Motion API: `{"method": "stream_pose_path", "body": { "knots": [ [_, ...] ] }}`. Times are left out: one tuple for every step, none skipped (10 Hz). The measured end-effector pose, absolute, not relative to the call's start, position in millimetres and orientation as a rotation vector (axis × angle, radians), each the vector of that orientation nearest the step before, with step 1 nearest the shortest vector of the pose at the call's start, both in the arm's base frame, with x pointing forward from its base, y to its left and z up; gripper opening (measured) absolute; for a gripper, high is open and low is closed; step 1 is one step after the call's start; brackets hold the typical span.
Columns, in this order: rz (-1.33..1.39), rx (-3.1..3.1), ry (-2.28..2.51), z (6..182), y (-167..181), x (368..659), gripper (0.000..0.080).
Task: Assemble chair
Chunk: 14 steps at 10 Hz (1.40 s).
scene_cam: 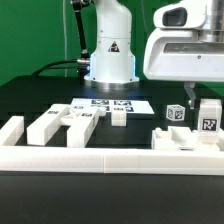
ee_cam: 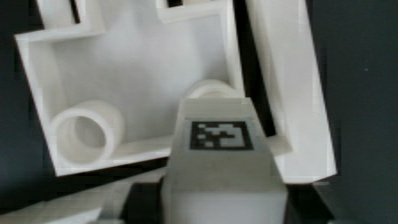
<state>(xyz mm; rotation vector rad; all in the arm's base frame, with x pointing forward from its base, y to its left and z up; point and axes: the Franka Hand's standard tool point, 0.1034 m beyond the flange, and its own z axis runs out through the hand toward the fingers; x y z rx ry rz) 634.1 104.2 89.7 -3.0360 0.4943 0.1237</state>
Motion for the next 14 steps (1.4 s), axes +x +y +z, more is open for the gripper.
{"method": "stream_pose_path", "body": {
  "knots": [
    [0.112,-3.003,0.644,89.7,104.9,634.3,0.0291],
    [0.097,-2.972,0.776,89.7,105.7,634.5,0.0291],
    [0.089,-2.942,0.878,89.7,107.1,635.0,0.0291],
    [0.082,-2.9,1.009,89.7,109.4,635.9,0.0291],
    [0.078,-2.853,1.134,89.8,111.8,636.5,0.0291],
    [0.077,-2.799,1.263,89.6,115.8,636.6,0.0291],
    [0.077,-2.752,1.362,89.5,119.4,636.7,0.0291],
    [0.08,-2.715,1.438,89.6,121.2,636.5,0.0291],
    [0.088,-2.64,1.571,89.7,123.6,636.1,0.0291],
    [0.095,-2.583,1.659,89.8,125.6,635.9,0.0291],
    [0.099,-2.529,1.741,89.8,126.8,635.9,0.0291],
    [0.1,-2.471,1.824,89.7,127.8,636.0,0.0291],
    [0.103,-2.44,1.865,89.8,127.9,636.2,0.0291],
    [0.114,-2.378,1.935,90.0,127.1,636.6,0.0291]
  ]
}}
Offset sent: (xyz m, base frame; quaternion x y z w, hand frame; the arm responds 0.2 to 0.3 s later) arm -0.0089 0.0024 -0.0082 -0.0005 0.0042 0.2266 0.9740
